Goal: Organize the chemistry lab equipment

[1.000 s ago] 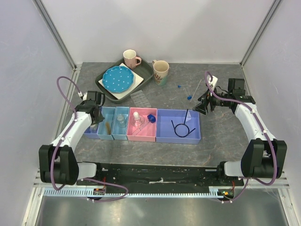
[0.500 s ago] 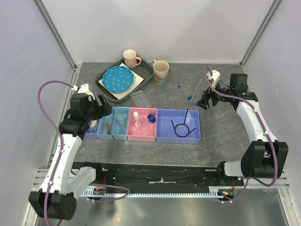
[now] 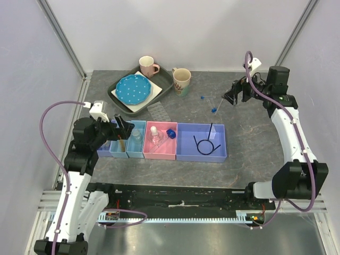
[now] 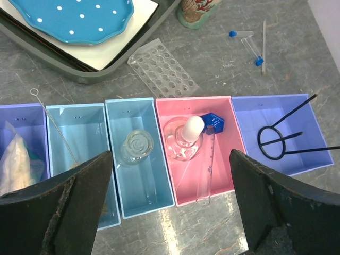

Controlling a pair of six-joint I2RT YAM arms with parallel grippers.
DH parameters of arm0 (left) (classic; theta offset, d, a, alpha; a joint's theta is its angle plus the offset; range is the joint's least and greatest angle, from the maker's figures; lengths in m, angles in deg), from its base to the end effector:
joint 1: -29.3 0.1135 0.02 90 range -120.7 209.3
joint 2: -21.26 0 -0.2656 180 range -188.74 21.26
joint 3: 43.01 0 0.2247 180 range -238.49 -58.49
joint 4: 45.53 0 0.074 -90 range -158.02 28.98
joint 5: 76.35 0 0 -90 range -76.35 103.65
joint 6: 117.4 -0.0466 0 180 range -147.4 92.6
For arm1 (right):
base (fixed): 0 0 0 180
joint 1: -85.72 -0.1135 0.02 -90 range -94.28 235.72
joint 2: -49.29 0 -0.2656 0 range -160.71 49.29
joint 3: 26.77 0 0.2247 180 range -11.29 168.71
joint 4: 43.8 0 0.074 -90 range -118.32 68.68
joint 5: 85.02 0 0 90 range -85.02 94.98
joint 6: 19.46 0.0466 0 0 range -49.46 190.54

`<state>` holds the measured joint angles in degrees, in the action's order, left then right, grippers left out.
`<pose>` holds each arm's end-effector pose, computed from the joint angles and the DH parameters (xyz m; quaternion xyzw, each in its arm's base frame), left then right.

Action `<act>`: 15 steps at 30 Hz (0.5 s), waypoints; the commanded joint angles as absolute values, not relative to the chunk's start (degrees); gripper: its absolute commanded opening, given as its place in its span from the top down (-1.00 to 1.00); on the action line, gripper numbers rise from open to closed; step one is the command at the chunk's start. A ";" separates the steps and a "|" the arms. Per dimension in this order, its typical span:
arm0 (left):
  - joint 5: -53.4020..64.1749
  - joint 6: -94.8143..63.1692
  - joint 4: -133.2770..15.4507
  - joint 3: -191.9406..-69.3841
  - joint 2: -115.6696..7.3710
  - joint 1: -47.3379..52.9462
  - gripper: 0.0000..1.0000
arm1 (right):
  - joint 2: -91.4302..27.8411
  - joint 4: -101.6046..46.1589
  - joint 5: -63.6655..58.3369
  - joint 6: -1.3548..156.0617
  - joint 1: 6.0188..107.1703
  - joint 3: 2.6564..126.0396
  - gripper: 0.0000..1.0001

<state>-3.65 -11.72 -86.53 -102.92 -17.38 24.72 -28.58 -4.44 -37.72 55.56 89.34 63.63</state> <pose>0.1319 -0.0245 0.3209 0.0080 0.8131 -0.2211 0.5385 0.2816 0.0139 0.3731 -0.2683 0.7706 0.2272 0.5315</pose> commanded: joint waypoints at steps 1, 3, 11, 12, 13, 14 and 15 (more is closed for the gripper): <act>-4.11 -16.50 -84.66 -101.21 -14.52 24.91 -0.96 | -32.45 -7.49 -38.98 64.81 89.33 64.74 -0.96; -3.49 -16.50 -84.14 -99.81 -13.11 24.91 -0.96 | -34.29 -7.75 -36.87 65.88 89.15 65.09 -0.96; -1.82 -16.50 -82.99 -97.87 -12.67 24.91 -0.99 | -40.18 -8.97 -17.73 69.82 86.17 64.30 -0.96; -1.65 -16.50 -82.90 -97.87 -13.28 24.91 -0.99 | -41.06 -10.29 -14.22 69.92 86.07 63.95 -0.96; -1.56 -16.59 -82.90 -97.87 -13.46 24.82 -0.99 | -41.50 -11.69 -11.92 70.36 84.59 63.34 -0.96; -1.56 -16.59 -82.90 -97.87 -13.81 24.91 -0.99 | -41.94 -12.84 -8.85 72.63 84.14 62.46 -0.96; -1.73 -16.59 -82.99 -97.96 -13.90 24.91 -0.99 | -43.77 -13.98 -4.56 74.30 83.27 62.54 -0.96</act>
